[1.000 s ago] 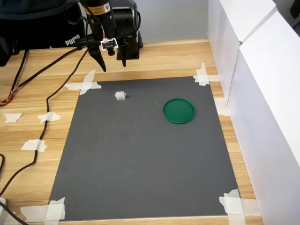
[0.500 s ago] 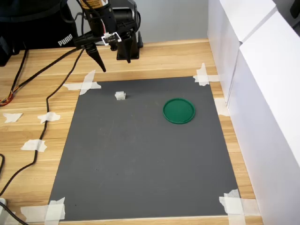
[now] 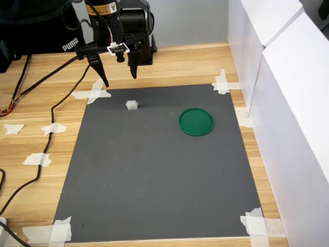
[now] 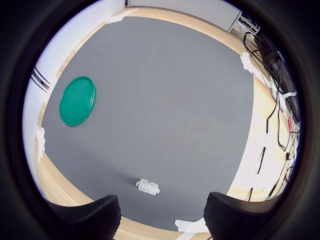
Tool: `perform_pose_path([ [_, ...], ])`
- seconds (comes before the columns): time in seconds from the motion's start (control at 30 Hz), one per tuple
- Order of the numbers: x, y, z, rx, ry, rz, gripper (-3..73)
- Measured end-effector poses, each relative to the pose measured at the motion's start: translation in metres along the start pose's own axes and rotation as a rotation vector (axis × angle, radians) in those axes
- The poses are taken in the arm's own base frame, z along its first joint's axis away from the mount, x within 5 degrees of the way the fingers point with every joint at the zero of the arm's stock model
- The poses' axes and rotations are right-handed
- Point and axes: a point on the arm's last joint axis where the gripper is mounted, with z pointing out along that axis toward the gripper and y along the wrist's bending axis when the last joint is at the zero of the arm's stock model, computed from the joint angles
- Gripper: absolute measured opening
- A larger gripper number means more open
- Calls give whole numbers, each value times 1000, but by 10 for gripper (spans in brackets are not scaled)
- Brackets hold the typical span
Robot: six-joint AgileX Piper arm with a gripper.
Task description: Grasp a white terminal and put it on the green lid.
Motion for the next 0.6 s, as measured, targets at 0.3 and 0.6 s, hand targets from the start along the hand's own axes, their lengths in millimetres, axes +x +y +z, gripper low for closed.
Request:
perform_pose_path([
  [0.3,21,14,33,-30,31,-23,703],
  [0.6,17,12,59,-63,80,-20,703],
])
